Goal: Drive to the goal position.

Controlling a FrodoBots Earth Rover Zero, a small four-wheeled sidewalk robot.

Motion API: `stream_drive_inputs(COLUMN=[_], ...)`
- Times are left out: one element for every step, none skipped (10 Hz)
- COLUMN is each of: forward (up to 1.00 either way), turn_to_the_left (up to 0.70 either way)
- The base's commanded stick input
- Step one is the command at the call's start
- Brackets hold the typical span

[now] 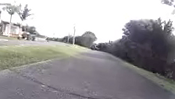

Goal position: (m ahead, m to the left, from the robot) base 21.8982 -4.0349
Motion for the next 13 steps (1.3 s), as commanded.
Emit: stream_drive_inputs(forward=[0.05,0.06,0.06,0.06,0.06,0.06,0.06,0.05,0.06,0.06,0.06,0.05,0.06], turn_to_the_left=[0.00,0.00,0.00,0.00,0.00,0.00,0.00,0.00,0.00,0.00,0.00,0.00,0.00])
